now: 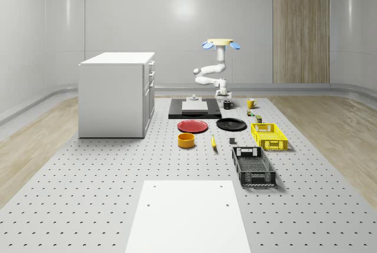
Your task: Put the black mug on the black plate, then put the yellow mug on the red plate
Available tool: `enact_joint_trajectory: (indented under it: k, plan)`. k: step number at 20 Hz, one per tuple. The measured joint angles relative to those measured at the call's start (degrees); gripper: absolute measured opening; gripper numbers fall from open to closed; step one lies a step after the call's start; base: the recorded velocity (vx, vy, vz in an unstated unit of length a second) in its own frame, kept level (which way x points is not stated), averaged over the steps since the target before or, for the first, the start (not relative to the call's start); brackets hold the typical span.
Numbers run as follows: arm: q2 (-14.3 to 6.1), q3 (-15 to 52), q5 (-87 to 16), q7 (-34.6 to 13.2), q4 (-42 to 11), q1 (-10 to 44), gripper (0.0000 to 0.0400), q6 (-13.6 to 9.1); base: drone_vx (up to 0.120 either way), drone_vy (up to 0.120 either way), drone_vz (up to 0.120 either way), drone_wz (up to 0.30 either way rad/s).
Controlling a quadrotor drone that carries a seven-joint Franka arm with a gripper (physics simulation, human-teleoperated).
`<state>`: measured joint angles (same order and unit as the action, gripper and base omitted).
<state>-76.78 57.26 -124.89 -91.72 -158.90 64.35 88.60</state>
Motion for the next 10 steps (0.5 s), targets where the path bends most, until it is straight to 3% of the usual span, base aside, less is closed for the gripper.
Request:
enact_joint_trajectory:
  k: [9, 10]
  plan:
    - [0.4, 0.2, 0.1, -0.1, 1.0, 1.0, 0.0400, 0.1, 0.000, 0.000, 0.000, 0.000]
    - [0.4, 0.2, 0.1, -0.1, 1.0, 1.0, 0.0377, 0.2, 0.000, 0.000, 0.000, 0.000]
